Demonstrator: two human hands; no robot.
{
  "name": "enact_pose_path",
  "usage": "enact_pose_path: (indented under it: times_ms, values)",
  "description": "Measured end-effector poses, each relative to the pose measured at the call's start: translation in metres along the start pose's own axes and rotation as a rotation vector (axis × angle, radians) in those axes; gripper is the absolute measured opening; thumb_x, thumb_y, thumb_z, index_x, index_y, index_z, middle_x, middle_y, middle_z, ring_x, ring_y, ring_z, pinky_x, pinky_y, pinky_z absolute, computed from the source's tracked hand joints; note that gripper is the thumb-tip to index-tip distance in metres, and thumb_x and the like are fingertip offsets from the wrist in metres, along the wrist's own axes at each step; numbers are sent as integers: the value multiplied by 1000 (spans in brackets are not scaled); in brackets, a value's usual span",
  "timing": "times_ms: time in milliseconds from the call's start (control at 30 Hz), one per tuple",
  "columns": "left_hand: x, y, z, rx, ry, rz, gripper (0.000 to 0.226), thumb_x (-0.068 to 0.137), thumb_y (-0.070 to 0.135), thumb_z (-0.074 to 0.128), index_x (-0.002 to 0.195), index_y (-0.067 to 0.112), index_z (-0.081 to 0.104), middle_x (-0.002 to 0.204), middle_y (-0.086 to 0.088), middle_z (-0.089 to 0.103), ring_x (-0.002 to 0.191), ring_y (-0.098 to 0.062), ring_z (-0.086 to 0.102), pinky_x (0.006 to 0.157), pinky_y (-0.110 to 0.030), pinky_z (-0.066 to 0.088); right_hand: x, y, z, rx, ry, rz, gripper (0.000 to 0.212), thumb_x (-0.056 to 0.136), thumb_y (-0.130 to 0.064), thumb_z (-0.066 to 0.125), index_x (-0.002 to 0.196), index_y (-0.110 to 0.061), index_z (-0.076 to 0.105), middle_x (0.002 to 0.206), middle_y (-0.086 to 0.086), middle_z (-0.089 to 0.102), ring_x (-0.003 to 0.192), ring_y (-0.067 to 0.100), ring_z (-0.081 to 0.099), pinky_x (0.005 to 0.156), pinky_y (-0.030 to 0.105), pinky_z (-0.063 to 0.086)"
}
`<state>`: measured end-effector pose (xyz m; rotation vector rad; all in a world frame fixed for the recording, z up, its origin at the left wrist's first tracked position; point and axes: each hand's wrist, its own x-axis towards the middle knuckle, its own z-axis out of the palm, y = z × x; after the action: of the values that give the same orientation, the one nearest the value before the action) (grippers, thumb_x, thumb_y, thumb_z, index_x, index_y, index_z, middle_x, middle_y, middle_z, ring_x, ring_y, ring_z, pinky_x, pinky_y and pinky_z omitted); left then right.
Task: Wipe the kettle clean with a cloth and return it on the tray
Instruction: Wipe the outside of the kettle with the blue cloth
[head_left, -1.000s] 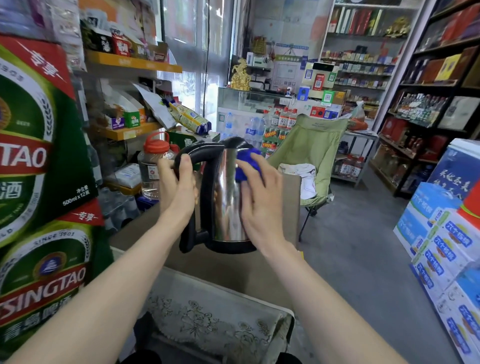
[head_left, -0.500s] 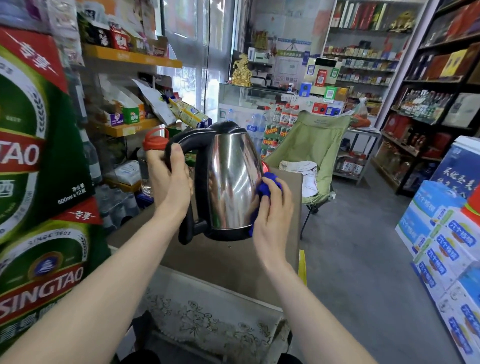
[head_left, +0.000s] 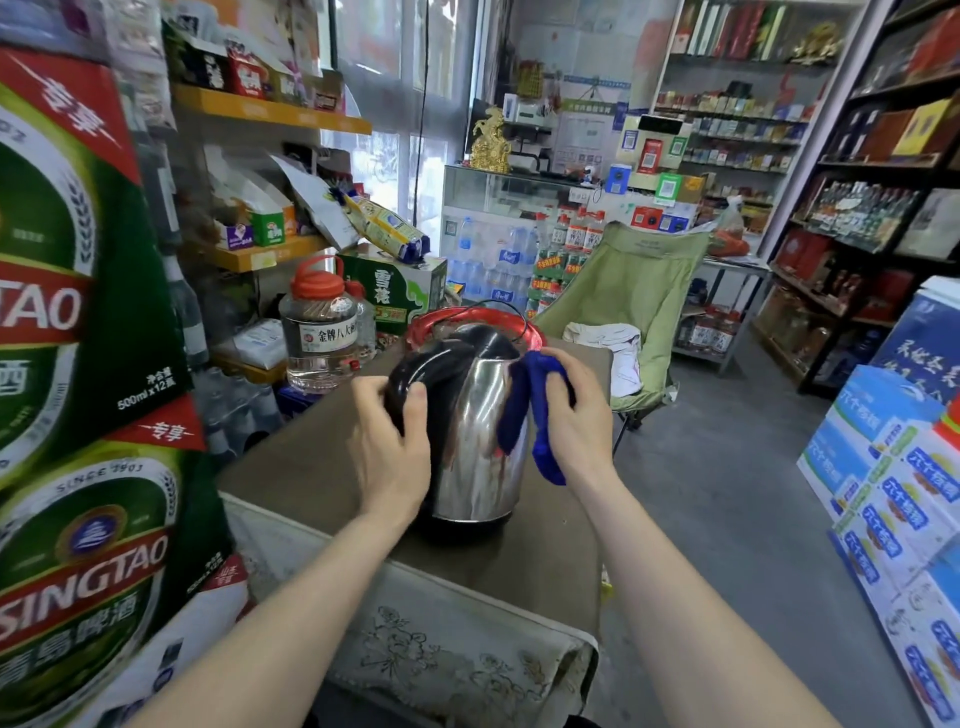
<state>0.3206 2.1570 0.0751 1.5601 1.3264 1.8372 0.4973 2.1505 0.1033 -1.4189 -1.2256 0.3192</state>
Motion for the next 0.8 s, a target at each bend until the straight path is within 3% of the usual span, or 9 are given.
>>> enact_pose_path:
  times_ms: [100, 200, 267, 333, 400, 533, 633, 700, 800]
  values:
    - [-4, -3, 11, -95, -17, -108, 25, 96, 45, 44, 104, 23, 36, 88, -5, 58, 79, -17, 58, 72, -33, 39, -8, -6, -5, 140, -21, 91, 33, 106, -20, 44, 126, -36, 64, 123, -17, 67, 110, 6, 63, 85, 24, 50]
    - [-14, 5, 21, -158, -158, -192, 19, 102, 28, 47, 109, 18, 33, 94, 8, 49, 83, 2, 52, 73, -25, 35, -7, -10, -10, 181, -3, 95, 36, 102, -13, 48, 121, -38, 64, 120, -19, 69, 115, 8, 63, 94, 33, 53]
    - [-21, 9, 24, -116, -279, -219, 20, 101, 26, 47, 111, 17, 32, 96, 9, 49, 83, -2, 51, 67, -24, 35, -7, -10, -15, 160, 16, 73, 36, 100, -12, 53, 119, -40, 63, 120, -18, 71, 116, 9, 65, 100, 42, 55]
    - [-26, 11, 22, -36, -298, -166, 26, 99, 24, 53, 116, 16, 35, 105, 2, 48, 87, -7, 48, 72, -13, 37, -11, -13, -19, 128, 40, 40, 32, 100, -15, 57, 120, -40, 62, 119, -17, 70, 114, 8, 66, 99, 46, 56]
    - [-26, 14, 15, 98, -184, 23, 38, 93, 21, 60, 123, 11, 40, 119, -2, 41, 104, -9, 40, 90, -13, 32, -16, -21, -21, 127, 63, 10, 30, 98, -19, 61, 119, -41, 59, 118, -18, 70, 112, 8, 67, 95, 48, 57]
    - [-14, 41, 0, 163, -277, 120, 48, 95, 49, 46, 131, 19, 55, 122, 3, 50, 114, -11, 39, 97, -23, 31, -25, -49, -15, 105, 59, -131, 29, 94, -26, 66, 114, -42, 53, 108, -17, 66, 98, 18, 70, 85, 51, 59]
    - [-3, 59, -9, 166, -363, 118, 67, 88, 67, 32, 127, 22, 61, 119, 4, 57, 111, -13, 45, 92, -25, 33, -33, -74, -2, 121, -32, -215, 28, 98, -19, 63, 112, -39, 51, 98, -15, 66, 91, 8, 68, 80, 31, 55]
    - [7, 64, -13, 85, -367, 25, 47, 93, 57, 47, 120, 21, 63, 114, 0, 64, 102, -16, 55, 85, -31, 41, -34, -87, 7, 209, -128, -157, 21, 103, -17, 52, 115, -35, 53, 96, -10, 70, 91, 5, 67, 81, 25, 52]
    - [17, 59, -23, -14, -271, -117, 14, 96, 29, 58, 102, 18, 65, 99, -3, 70, 93, -21, 61, 78, -31, 42, -34, -96, 14, 343, -287, -7, 21, 105, -24, 45, 120, -34, 57, 107, 1, 77, 105, 20, 72, 89, 39, 55]
